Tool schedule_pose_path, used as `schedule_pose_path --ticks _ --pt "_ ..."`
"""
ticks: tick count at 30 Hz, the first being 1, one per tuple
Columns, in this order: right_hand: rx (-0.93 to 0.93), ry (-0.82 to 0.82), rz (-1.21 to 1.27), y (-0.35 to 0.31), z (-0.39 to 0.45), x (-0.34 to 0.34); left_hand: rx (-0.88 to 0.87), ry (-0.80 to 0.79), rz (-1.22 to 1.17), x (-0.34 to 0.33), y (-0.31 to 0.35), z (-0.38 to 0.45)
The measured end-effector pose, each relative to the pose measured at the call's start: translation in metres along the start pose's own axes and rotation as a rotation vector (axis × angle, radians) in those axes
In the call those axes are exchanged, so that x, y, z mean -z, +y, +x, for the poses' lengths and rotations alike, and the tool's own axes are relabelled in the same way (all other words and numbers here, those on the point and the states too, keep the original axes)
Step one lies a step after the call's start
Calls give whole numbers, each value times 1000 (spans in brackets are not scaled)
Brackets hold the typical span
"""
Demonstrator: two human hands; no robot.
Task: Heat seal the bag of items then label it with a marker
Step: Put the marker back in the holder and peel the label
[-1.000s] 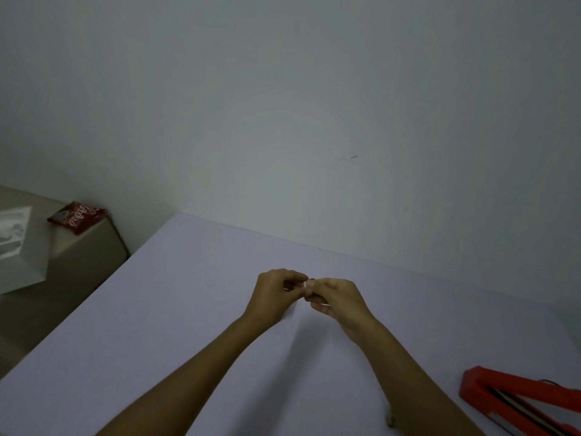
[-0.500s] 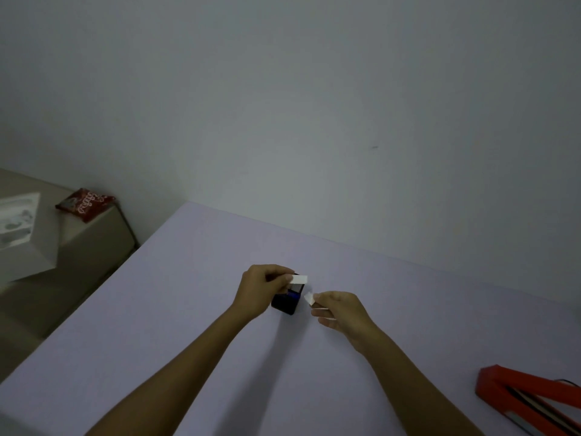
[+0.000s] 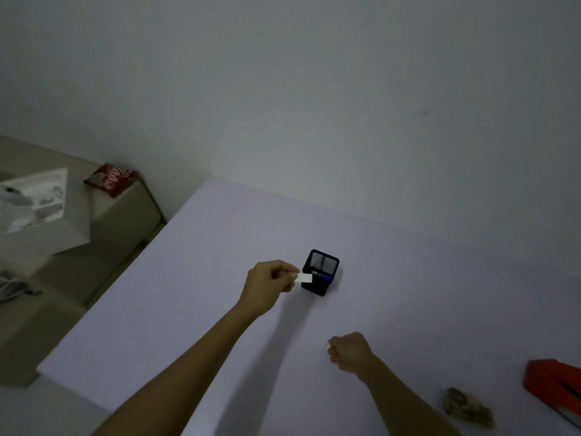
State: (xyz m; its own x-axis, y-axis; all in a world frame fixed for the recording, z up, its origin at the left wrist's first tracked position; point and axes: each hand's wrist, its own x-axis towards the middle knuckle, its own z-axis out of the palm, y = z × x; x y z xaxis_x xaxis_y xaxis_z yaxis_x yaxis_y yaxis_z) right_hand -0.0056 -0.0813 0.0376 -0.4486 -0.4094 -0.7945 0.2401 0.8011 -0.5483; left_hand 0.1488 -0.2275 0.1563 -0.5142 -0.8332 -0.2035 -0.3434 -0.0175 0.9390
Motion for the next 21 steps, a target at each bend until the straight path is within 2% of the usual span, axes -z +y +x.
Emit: schedule_pose_path --ticks 4,11,21 --pt "-7 -9 -25 1 1 -13 6 -13 64 6 -10 1" --pt "-6 -6 -42 0 1 -18 -86 -22 67 12 -23 3" --pt "15 18 -11 -8 -5 -11 -10 -78 258 -6 -59 7"
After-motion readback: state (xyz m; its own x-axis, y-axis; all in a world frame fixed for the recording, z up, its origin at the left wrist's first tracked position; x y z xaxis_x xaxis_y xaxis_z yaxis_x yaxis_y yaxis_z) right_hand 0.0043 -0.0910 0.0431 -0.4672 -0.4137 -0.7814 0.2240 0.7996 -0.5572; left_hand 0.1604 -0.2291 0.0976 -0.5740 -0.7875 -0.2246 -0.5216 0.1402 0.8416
